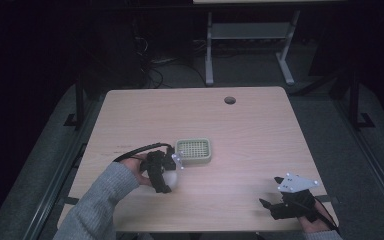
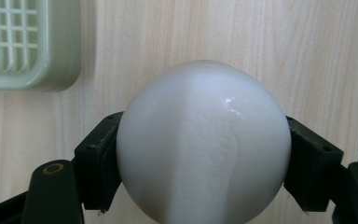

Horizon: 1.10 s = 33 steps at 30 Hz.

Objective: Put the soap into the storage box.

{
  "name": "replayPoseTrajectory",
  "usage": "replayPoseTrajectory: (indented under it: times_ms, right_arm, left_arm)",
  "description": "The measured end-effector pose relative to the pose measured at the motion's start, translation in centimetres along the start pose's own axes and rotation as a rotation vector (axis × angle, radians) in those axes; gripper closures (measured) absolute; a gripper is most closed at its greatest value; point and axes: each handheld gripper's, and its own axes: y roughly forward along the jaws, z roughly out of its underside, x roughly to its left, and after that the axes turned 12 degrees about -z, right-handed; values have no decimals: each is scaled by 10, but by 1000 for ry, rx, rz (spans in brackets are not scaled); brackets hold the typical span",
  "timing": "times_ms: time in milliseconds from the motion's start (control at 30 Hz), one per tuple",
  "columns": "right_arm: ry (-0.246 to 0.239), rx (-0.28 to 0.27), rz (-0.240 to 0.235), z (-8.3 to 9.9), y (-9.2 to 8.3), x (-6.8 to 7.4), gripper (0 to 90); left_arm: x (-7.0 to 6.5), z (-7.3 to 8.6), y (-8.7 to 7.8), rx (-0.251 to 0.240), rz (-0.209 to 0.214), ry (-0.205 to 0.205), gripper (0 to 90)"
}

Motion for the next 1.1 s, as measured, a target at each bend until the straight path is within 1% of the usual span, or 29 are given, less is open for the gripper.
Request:
replayPoseTrajectory:
  times_ms: [133, 300, 400, 500, 533, 700, 800, 1100]
  right_arm:
    - [1, 1, 0, 0, 0, 0, 139]
    - [6, -1, -1, 0, 0, 0, 139]
    - [8, -2, -1, 1, -1, 0, 139]
    - [8, -4, -1, 1, -1, 0, 139]
    - [8, -5, -2, 1, 0, -1, 139]
    - [19, -10, -5, 1, -1, -1, 139]
    - [5, -9, 1, 1, -1, -1, 139]
    - [8, -7, 1, 1, -1, -1, 139]
  left_arm:
    - [2, -3, -1, -3, -2, 2, 244]
    - [3, -4, -1, -3, 10, -2, 244]
    - [5, -5, -1, -1, 10, 1, 244]
    - [6, -6, -3, 0, 9, 1, 243]
    - [6, -7, -4, 0, 5, 8, 244]
    - [10, -9, -7, -5, 0, 0, 244]
    - [12, -10, -7, -8, 1, 3, 244]
    - [15, -13, -8, -7, 1, 10, 244]
